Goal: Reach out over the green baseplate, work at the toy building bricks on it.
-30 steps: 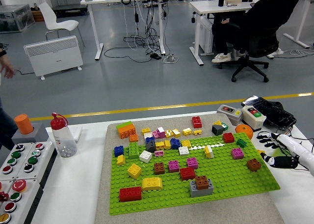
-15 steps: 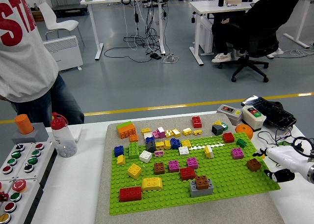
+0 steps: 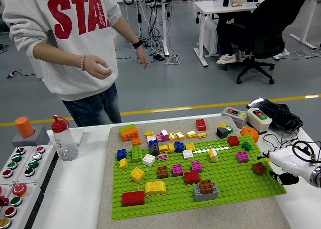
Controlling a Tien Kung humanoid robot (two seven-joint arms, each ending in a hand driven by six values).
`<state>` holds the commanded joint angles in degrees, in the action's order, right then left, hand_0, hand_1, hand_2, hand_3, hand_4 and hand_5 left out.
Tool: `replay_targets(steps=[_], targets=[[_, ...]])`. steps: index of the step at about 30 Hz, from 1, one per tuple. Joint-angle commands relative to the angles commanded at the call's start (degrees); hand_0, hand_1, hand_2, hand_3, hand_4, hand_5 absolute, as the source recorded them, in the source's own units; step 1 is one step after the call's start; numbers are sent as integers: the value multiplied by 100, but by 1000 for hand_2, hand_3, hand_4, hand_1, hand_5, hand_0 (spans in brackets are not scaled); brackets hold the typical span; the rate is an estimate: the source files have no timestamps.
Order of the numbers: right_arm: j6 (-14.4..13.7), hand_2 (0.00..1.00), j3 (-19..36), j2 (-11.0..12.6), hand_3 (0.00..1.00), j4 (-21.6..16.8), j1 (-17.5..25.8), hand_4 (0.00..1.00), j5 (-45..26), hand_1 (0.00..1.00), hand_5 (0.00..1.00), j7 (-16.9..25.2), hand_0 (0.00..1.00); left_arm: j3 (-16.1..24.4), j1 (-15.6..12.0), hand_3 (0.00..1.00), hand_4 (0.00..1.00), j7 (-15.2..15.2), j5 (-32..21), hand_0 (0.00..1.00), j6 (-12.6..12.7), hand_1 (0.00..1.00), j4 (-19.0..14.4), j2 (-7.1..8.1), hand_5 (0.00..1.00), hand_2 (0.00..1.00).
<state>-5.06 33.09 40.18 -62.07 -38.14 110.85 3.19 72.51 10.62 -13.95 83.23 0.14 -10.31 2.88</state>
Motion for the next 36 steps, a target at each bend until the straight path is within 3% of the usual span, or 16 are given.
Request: replay_targets(steps=[22,36], targets=[[-30,823,-321,-384,784,482,-308,535,-25,800,52,43,842,-41,41,564,286,8,-61,652,4,690,0,7,998,668],[-11,814,-346,-448,751,710,-329,532,-42,790,58,53,832,-49,70,565,287,13,-69,653,4,690,0,15,998,668]])
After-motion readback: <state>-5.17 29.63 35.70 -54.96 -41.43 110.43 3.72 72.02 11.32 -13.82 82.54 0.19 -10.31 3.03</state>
